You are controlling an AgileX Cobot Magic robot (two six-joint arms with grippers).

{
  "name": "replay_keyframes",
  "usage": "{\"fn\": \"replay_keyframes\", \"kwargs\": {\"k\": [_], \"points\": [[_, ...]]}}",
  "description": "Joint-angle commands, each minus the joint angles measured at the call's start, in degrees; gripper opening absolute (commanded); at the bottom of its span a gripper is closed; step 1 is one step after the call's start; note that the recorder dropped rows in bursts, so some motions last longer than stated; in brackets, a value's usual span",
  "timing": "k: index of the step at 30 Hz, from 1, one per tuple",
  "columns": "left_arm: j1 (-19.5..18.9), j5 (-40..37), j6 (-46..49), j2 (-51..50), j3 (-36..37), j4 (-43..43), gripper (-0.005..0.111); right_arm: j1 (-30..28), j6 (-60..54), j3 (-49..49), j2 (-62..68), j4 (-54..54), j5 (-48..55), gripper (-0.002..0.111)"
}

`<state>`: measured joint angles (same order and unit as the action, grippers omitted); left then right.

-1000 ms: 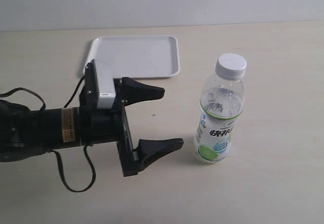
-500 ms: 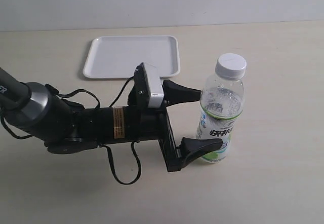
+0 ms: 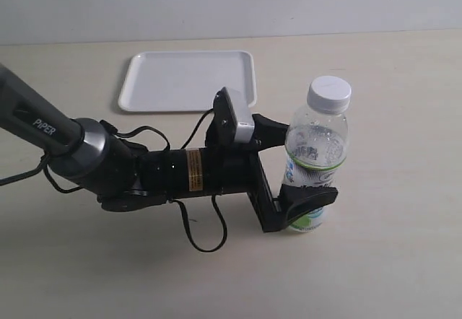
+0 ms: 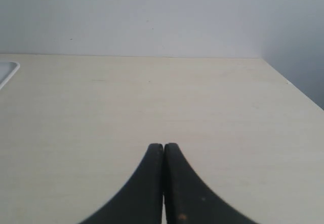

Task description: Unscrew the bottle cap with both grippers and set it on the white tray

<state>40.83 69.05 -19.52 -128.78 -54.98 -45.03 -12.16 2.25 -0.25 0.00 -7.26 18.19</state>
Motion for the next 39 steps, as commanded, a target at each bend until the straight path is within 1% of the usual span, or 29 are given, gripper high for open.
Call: {"fn": "replay_keyframes", "kwargs": {"k": [1,4,10,12,13,15,17,20,22,23,28,34,36,37,39], "points": [[2.2,0.9,-0.6,0.1,-1.4,0.5,0.099,-0.3,-0.1,0.2,0.0,0.1,-0.3,0.0],[3.1,0.9,-0.6,0.1,-1.6,0.8,0.098,-0.3,-0.1,0.2,0.0,0.1,-0.3,0.0],[3.1,0.5,-0.6,0.1,-1.6,0.9,0.098,-0.3,-0.1,0.2,0.0,0.1,-0.3,0.0],[3.1,0.5,-0.6,0.1,-1.6,0.9,0.097,-0.3,-0.1,0.2,0.0,0.1,-0.3,0.0],[3.1,0.5,-0.6,0.1,-1.6,0.9,0.093,-0.3,-0.1,0.2,0.0,0.1,-0.3,0.0],[3.1,0.5,-0.6,0.1,-1.6,0.9,0.081,-0.3,-0.1,0.2,0.0,0.1,-0.3,0.0],[3.1,0.5,-0.6,0.1,-1.6,0.9,0.061,-0.3,-0.1,0.2,0.0,0.1,-0.3,0.0],[3.1,0.5,-0.6,0.1,-1.6,0.9,0.026,-0.3,-0.1,0.2,0.0,0.1,-0.3,0.0],[3.1,0.5,-0.6,0.1,-1.6,0.9,0.004,-0.3,-0.1,0.2,0.0,0.1,-0.3,0.0],[3.1,0.5,-0.5,0.1,-1.6,0.9,0.001,-0.3,-0.1,0.2,0.0,0.1,-0.3,0.0],[3.1,0.3,-0.5,1.0,-1.6,0.7,0.001,-0.3,-0.1,0.2,0.0,0.1,-0.3,0.0],[3.1,-1.6,-0.9,4.7,-1.6,0.5,0.0,-0.3,-0.1,0.2,0.0,0.1,-0.3,0.0],[3.1,-4.4,-1.2,6.0,-1.6,0.1,0.0,-0.3,-0.1,0.2,0.0,0.1,-0.3,0.0],[3.1,-8.1,-1.2,7.2,-1.6,-0.8,0.0,-0.3,-0.1,0.2,0.0,0.1,-0.3,0.0],[3.1,-13.0,-1.2,8.7,-1.6,-3.1,0.0,-0.3,-0.1,0.2,0.0,0.1,-0.3,0.0]]}}
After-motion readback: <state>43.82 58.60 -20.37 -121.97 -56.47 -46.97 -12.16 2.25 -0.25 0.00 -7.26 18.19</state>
